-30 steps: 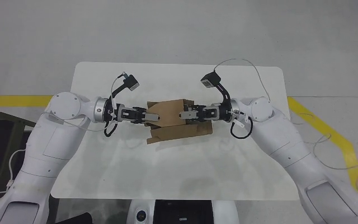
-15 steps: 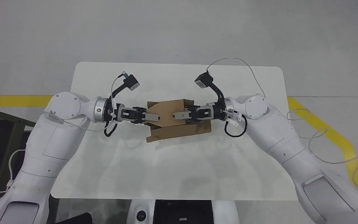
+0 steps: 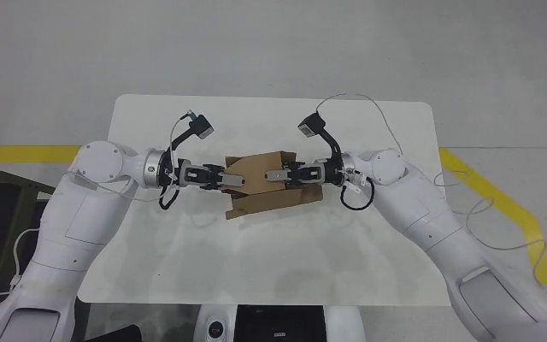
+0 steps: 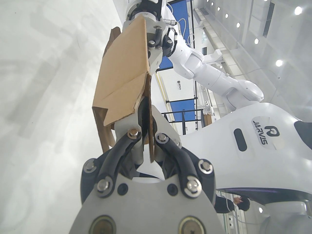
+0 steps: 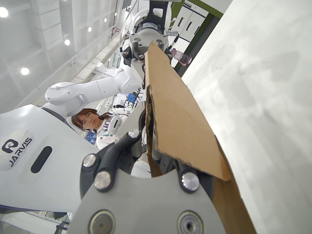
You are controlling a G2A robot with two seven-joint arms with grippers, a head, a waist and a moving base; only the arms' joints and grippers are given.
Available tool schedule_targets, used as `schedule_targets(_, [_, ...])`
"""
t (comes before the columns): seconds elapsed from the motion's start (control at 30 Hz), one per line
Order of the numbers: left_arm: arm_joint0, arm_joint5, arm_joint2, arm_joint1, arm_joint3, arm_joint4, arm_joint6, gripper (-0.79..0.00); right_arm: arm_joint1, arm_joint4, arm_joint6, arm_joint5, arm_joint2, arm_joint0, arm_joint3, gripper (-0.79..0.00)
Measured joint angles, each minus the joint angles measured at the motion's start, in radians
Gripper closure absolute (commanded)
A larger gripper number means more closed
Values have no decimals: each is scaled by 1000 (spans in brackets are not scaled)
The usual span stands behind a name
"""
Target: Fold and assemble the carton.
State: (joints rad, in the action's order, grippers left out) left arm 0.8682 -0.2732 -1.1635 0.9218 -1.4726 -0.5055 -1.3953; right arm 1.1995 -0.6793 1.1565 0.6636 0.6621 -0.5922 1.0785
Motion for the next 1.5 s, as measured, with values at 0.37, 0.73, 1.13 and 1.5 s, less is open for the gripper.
schedule_targets(0.37, [14, 20, -24, 2, -6, -123, -8, -785, 9, 24, -8, 3, 18, -11, -33, 0])
schedule_targets(0.73, [13, 70, -18, 12, -7, -273, -48, -785, 21, 67, -64, -9, 45, -36, -20, 0])
schedule_targets(1.13, [-20, 57, 22, 27, -6, -216, -18, -785, 30, 122, -85, -38, 60, -64, 37, 0])
schedule_targets(1.5, [-17, 2, 23, 26, -60, -82, 13, -785, 33, 143, -73, -53, 88, -84, 64, 0])
